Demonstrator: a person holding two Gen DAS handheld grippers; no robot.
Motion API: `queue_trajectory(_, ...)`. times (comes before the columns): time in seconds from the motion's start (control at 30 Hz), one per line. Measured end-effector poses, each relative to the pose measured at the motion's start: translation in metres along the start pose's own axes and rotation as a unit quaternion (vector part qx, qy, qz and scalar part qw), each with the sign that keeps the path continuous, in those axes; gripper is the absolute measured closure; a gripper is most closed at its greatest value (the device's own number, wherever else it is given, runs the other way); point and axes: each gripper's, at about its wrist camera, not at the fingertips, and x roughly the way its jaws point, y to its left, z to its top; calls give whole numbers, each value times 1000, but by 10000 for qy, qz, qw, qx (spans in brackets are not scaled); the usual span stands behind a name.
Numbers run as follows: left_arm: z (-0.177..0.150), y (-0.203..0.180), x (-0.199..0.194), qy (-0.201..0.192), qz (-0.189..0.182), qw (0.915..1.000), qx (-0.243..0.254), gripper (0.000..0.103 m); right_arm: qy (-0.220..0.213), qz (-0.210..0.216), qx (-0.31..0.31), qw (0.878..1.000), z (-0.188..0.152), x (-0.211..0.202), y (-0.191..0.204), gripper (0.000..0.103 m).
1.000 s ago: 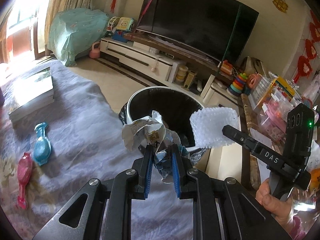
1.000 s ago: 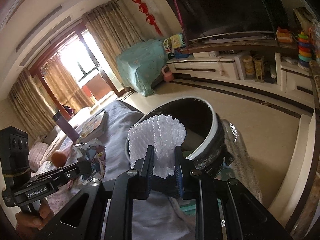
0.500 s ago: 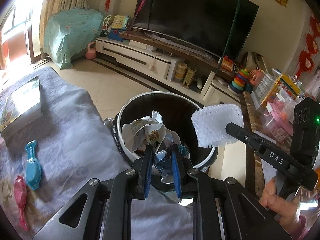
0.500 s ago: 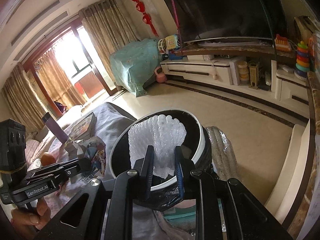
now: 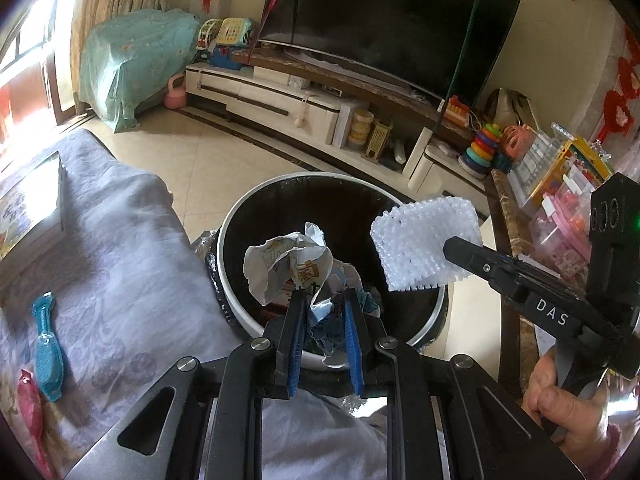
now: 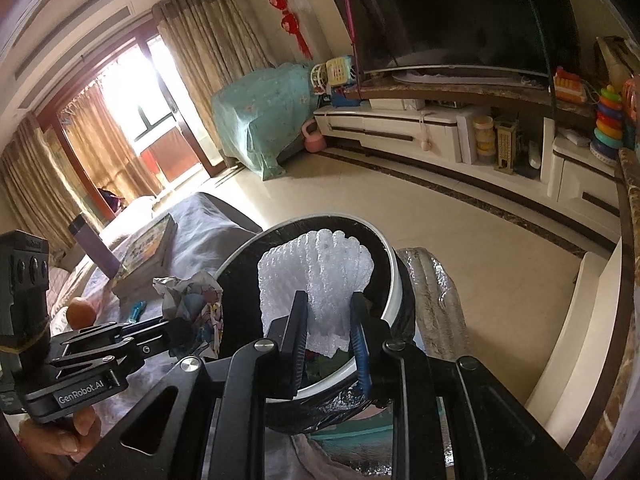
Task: Collect trash
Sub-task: 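Carry the crumpled paper and mesh net over the trash bin, then open both grippers to drop the paper and mesh net into the bin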
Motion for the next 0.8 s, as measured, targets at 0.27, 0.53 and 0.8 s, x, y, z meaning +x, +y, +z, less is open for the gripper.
queue_trajectory(0.27,7,0,12,85,46,10000,-13,81,141,-4,-32,9999,7,10,0,79)
queue_trajectory(0.53,-2,4,0,-56,147,9999,-63,56,140,58,131,9998,8,11,-7,43)
queue_trajectory(0.8,-34,15,-32,-261,224,9991,-235,49,34,287,272,9992,-2,-2,-1,20)
